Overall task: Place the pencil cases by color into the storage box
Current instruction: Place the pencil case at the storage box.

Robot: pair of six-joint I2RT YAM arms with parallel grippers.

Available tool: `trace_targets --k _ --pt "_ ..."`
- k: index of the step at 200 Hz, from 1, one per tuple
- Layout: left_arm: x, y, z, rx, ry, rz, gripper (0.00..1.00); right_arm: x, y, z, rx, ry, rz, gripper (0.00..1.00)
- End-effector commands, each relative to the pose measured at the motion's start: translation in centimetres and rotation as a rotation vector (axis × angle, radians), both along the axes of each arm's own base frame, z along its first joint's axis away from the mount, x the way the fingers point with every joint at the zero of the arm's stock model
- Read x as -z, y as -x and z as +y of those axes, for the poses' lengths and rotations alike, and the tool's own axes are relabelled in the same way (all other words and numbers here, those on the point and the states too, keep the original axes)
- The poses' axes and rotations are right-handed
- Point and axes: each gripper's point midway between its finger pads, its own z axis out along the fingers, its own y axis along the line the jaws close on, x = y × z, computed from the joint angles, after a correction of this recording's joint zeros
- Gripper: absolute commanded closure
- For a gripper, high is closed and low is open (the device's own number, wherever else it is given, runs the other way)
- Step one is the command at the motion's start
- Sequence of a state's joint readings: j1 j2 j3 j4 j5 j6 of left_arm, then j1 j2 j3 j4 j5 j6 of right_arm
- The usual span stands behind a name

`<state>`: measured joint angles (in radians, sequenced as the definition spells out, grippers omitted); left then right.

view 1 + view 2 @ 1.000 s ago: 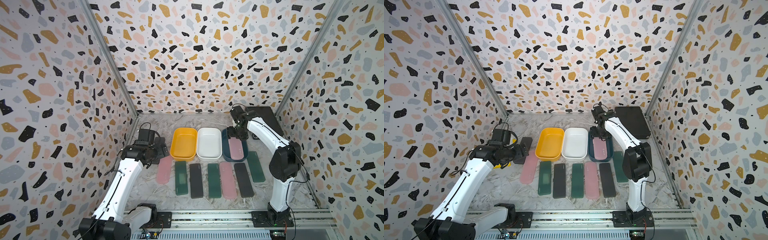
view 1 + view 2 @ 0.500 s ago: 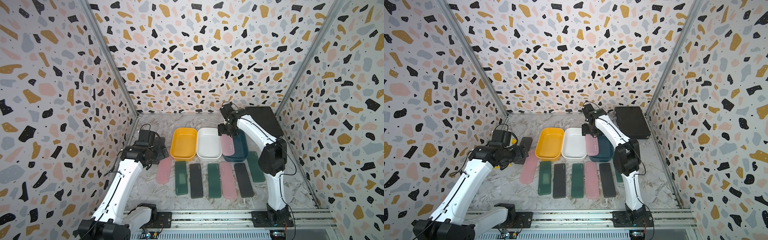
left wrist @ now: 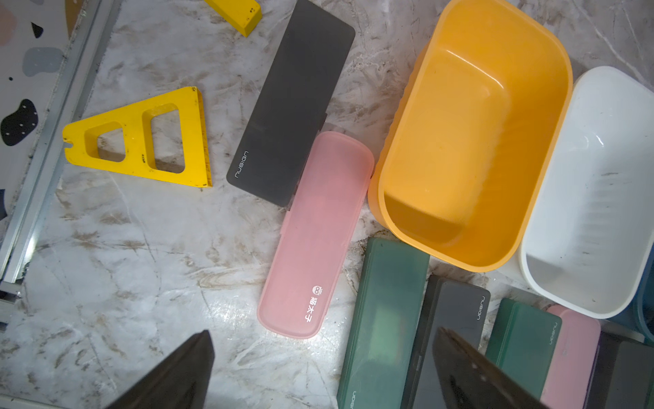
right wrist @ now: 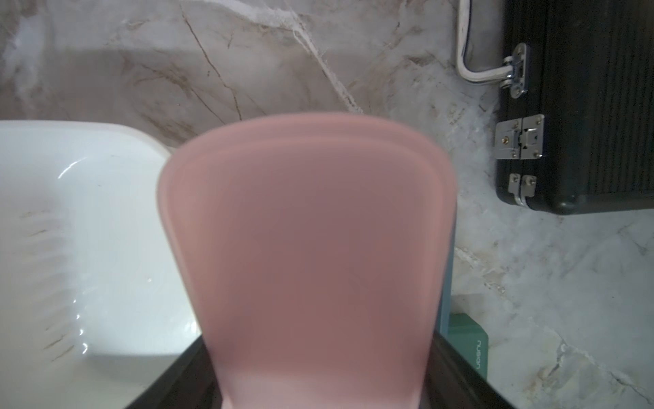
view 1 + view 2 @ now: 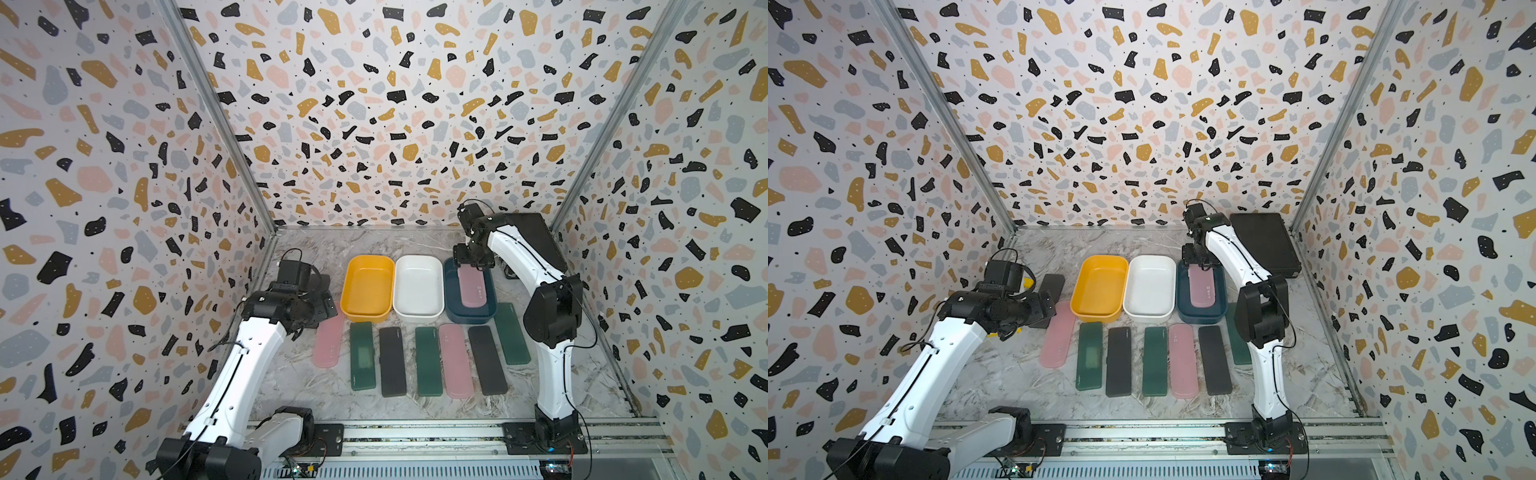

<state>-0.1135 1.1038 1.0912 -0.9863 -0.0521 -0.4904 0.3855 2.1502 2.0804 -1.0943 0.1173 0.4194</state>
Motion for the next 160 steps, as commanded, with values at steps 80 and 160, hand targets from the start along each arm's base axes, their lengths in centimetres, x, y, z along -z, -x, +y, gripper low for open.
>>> trace_targets --k 80,160 --pt "0.5 -0.3 0.4 0.043 -0.057 0.031 0.00 4.2 0.3 -0.4 -0.004 0.016 0.085 0.41" --pt "1.2 -0.4 0.3 0.057 -0.061 0.055 0.00 7.5 -0.3 -0.3 0.010 -0.006 0.130 0.41"
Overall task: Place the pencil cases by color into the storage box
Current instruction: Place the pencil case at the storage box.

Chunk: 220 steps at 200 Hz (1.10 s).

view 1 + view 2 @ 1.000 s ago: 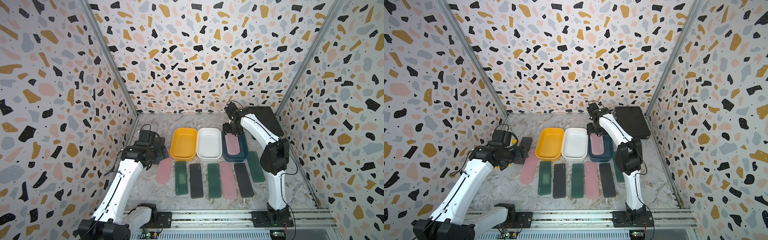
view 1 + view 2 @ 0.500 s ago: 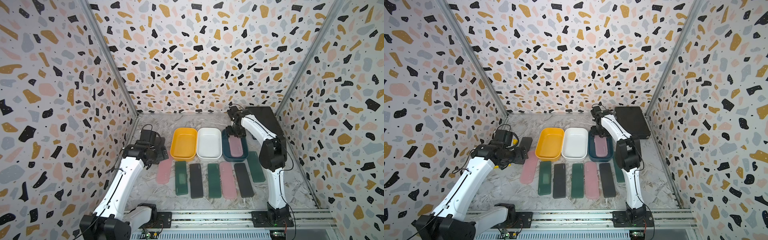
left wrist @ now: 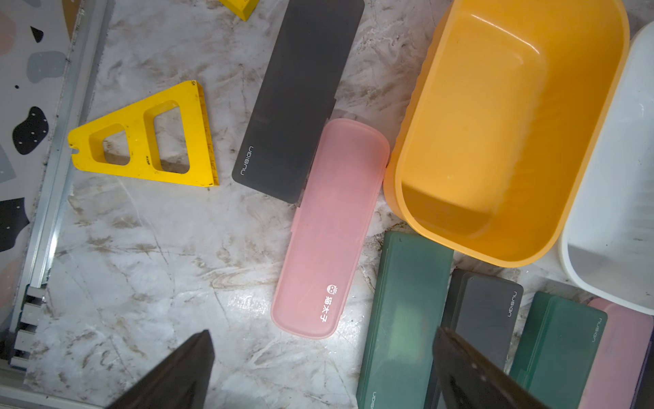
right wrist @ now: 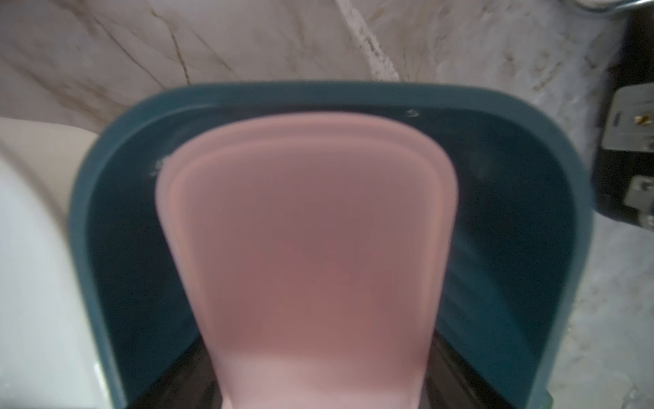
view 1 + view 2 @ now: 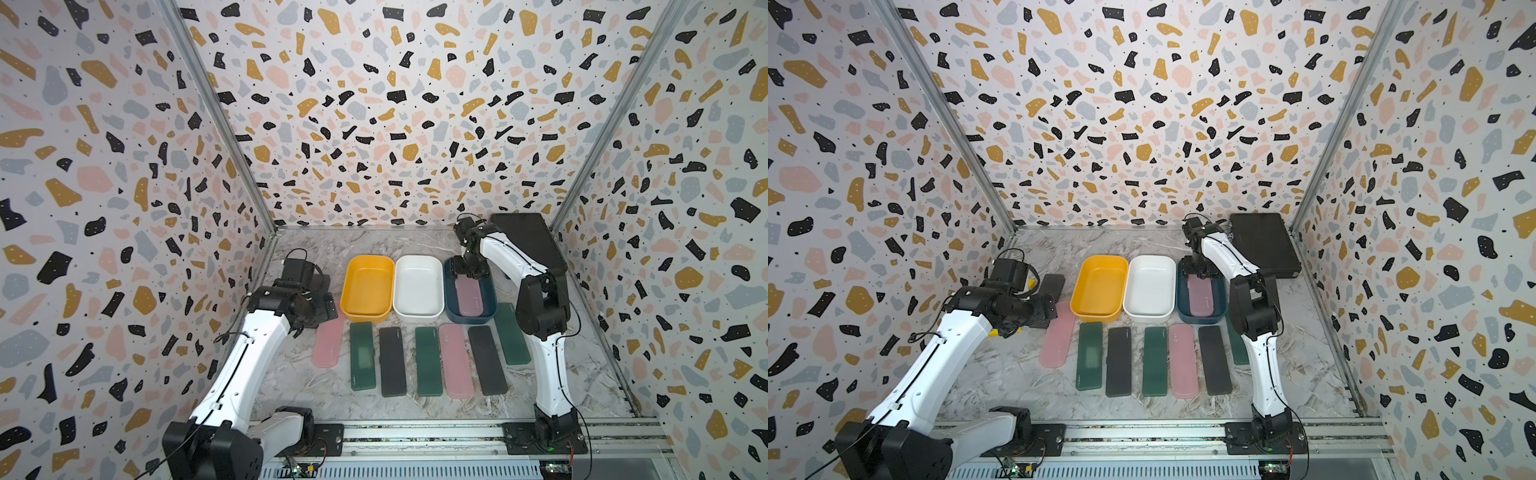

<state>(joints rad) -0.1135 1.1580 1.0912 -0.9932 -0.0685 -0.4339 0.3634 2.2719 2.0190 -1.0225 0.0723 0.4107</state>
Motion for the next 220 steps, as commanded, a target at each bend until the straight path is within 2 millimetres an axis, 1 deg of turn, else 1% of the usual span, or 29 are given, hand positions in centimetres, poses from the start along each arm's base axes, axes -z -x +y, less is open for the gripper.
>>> trace_targets --k 1,62,77,118,220 --pt "-0.1 -0.2 0.1 0.015 -0.015 -0.004 0.00 0.3 0.1 -0.2 0.008 -0.008 0.012 0.41" --pt "0.3 -0.2 0.1 0.025 -0.022 0.010 0.00 1.9 0.2 -0.5 0.013 -0.004 0.041 0.38" --pt "0.4 -0.1 0.1 0.026 -0.021 0.015 0.00 2.1 0.2 -0.6 0.014 -0.004 0.042 0.36" --pt "0.7 -0.1 0.1 0.032 -0.027 0.032 0.00 2.6 0.3 -0.6 0.016 -0.008 0.054 0.24" --pt "1.2 0.3 0.1 0.041 -0.033 0.063 0.00 3.1 0.9 -0.7 0.018 -0.005 0.072 0.14"
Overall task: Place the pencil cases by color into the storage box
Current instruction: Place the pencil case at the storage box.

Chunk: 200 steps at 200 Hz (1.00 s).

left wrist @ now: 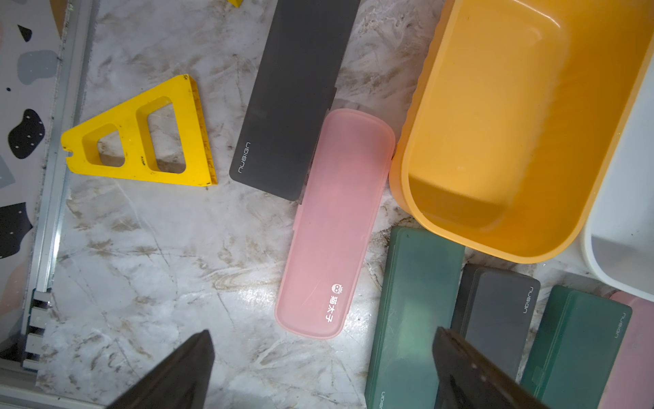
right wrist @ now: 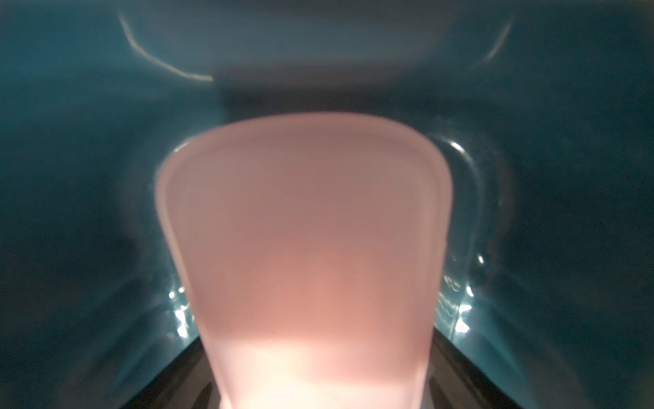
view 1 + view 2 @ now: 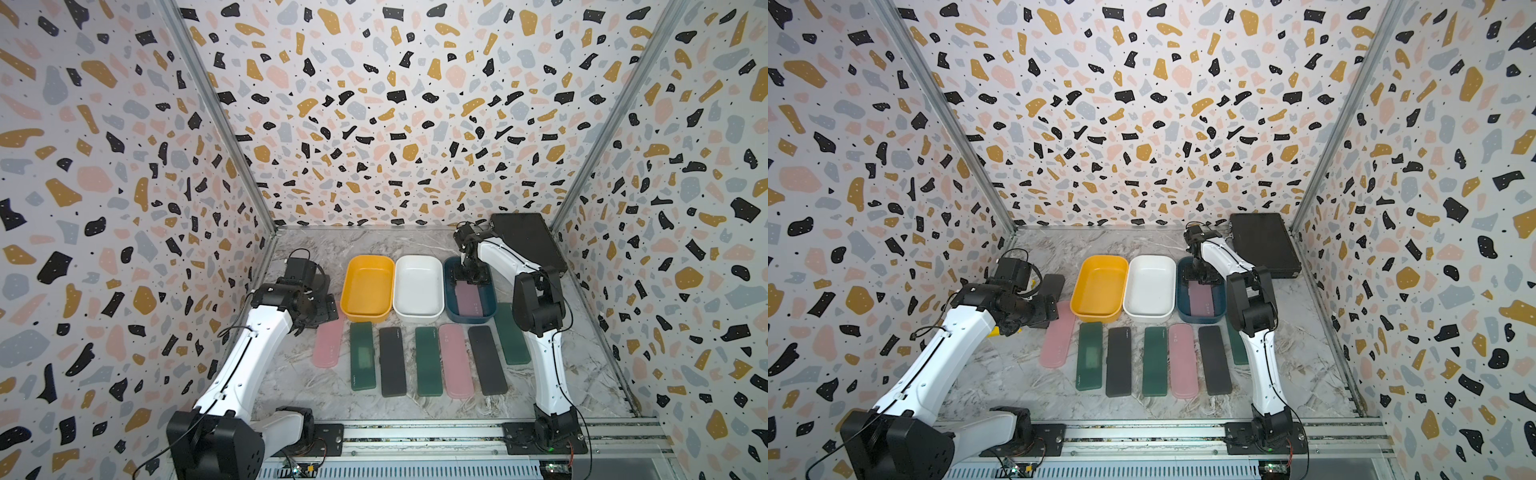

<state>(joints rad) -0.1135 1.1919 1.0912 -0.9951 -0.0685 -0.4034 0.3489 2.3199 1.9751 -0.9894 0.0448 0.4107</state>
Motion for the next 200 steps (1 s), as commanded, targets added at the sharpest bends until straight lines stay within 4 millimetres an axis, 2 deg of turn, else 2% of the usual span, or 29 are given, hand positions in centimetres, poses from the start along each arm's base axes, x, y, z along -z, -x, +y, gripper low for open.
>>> trace_targets --k 1,66,85,101,135,166,200 --pt "0.3 0.5 0.1 0.014 -0.018 0.027 0.00 -0.4 0.4 -0.3 0.008 0.000 0.006 0.14" --pt "0.4 0.7 0.4 0.021 -0.034 0.036 0.00 -2.0 0.9 -0.5 0.011 -0.007 -0.021 0.09" --pt "0.3 0.7 0.5 0.023 -0.045 0.043 0.00 -3.1 1.0 -0.6 0.010 -0.012 -0.039 0.08" --pt "0.4 0.7 0.6 0.022 -0.049 0.053 0.00 -3.9 1.1 -0.6 0.007 -0.018 -0.054 0.01" --pt "0.6 0.7 0.7 0.001 -0.052 0.093 0.00 -6.2 1.7 -0.8 -0.003 -0.032 -0.095 0.00" --pt "0.8 0.0 1.1 -0.018 -0.076 0.130 0.00 -8.3 2.5 -0.9 -0.024 -0.054 -0.134 0.00" --pt "0.4 -2.2 2.3 -0.054 -0.131 0.127 0.00 -10.1 3.9 -1.3 -0.062 -0.060 -0.165 0.00"
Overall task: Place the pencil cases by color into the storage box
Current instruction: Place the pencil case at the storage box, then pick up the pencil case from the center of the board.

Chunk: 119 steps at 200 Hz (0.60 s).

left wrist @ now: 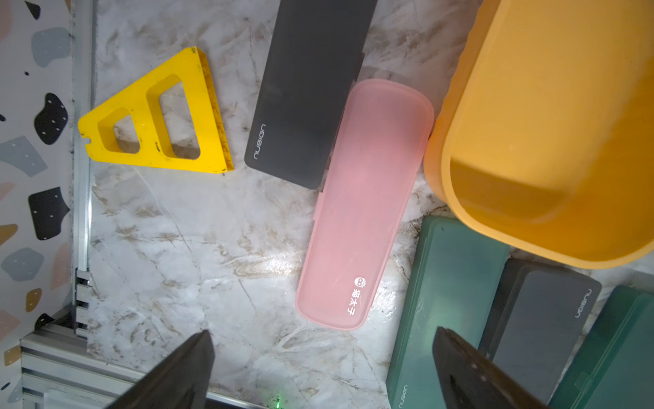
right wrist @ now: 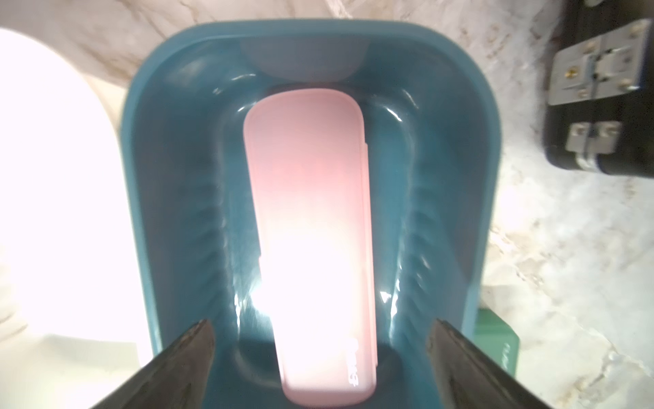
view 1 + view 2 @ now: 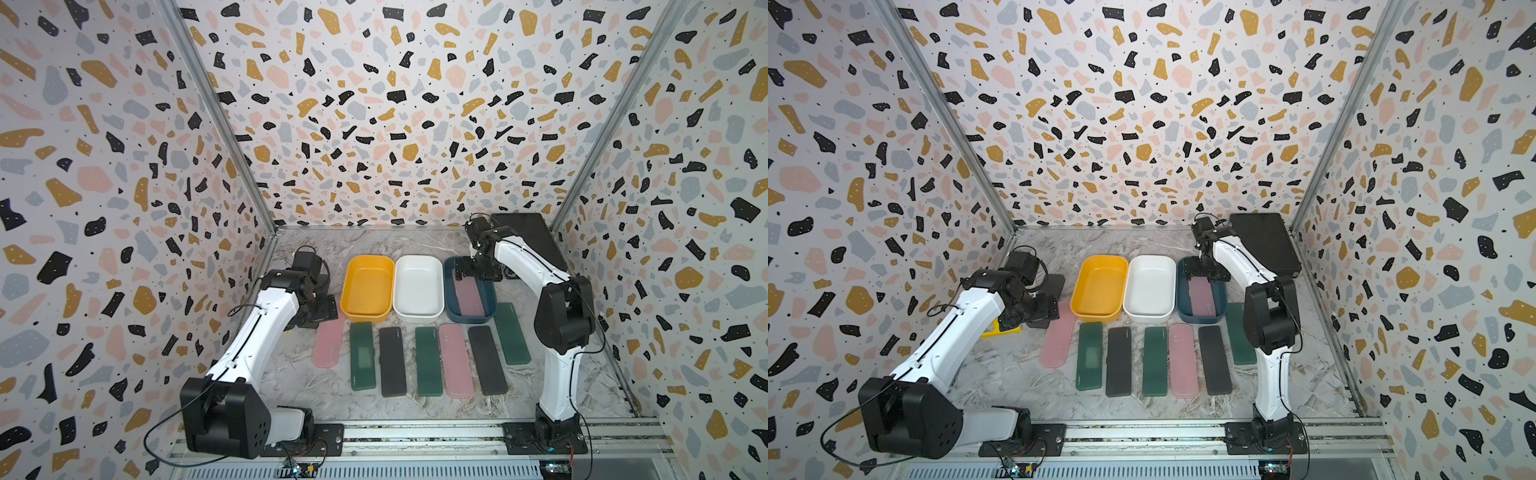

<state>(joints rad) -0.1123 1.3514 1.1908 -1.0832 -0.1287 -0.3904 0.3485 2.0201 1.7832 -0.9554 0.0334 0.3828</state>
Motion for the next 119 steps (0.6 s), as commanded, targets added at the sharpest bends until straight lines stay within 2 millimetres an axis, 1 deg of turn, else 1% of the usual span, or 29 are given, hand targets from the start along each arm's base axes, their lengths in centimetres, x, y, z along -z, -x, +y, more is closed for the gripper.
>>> trace_targets --k 1,19,56,81,119 --pt "-0.9 -1.5 1.3 -0.043 -0.056 -0.016 0.00 -2.3 1.1 -0.5 -0.033 -0.005 -0.036 0.00" --pt "-0.5 -3.0 1.9 -0.063 -0.051 -0.007 0.00 -3.1 2.0 -0.8 -0.054 -0.004 -0.048 0.00" --pt "1.7 -6.4 2.8 -0.059 -0.014 0.041 0.00 -4.6 3.5 -1.3 -0.086 -0.003 -0.076 0.00" --pt "2.9 -8.4 3.2 -0.032 -0.005 0.059 0.00 -5.4 4.0 -1.5 -0.098 -0.006 -0.093 0.00" --pt "3.7 -11.3 3.2 0.027 0.028 0.062 0.00 -5.7 4.4 -1.6 -0.104 -0.010 -0.101 0.00"
